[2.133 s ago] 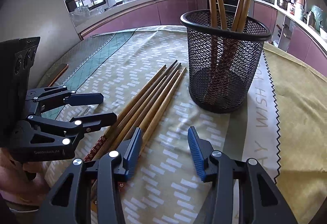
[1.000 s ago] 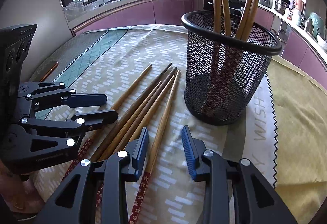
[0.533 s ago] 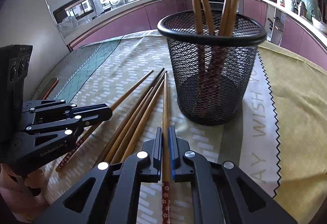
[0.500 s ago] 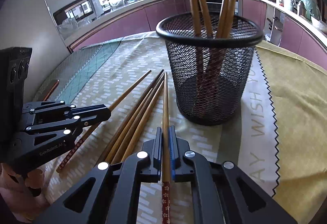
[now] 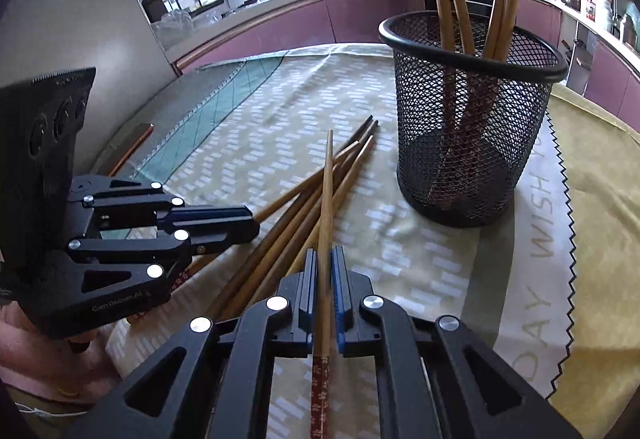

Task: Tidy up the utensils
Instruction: 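Close the left tool on a chopstick while the right tool grasps another chopstick, then lift both held chopsticks upright and carry them over the mesh cup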

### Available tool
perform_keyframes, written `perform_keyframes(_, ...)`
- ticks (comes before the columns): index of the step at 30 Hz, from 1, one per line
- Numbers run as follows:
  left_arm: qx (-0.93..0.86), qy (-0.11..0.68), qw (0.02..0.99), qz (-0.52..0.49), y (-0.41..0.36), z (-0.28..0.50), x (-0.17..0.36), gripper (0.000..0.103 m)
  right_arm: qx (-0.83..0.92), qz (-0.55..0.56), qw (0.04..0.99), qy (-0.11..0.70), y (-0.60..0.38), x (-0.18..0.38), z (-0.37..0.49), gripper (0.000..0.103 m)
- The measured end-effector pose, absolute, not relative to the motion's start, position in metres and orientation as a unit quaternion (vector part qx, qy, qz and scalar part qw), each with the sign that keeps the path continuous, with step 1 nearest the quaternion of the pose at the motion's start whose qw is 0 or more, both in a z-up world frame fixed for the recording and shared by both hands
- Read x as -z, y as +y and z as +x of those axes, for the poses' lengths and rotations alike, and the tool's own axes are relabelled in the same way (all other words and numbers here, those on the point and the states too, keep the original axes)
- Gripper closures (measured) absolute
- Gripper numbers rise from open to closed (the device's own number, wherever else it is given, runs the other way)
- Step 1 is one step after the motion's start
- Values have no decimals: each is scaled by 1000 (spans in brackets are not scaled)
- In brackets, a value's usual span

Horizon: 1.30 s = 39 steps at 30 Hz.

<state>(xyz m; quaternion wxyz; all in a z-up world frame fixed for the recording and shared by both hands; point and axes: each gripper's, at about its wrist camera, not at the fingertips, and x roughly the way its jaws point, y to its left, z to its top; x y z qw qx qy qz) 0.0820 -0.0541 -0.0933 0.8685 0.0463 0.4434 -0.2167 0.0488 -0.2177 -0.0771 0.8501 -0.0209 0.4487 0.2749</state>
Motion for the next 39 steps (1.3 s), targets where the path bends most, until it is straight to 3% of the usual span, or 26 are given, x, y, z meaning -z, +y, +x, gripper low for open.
perform_keyframes(8,226,450,863,44,-56,103,96,90,-275,-21,850,449,-208,80,60,95)
perform_keyframes(10,218,450,865,44,-58,107,95,95,-275,-16,851,447,-209,80,61,96)
perform_keyframes(14,213,444,870,34,-57,107,90,95,-281,-2,856,433,-221,73,52,97)
perform_keyframes(39,295,325,897,-60,-24,76,-17,95,-296,79,896,320,-279,1,36,97)
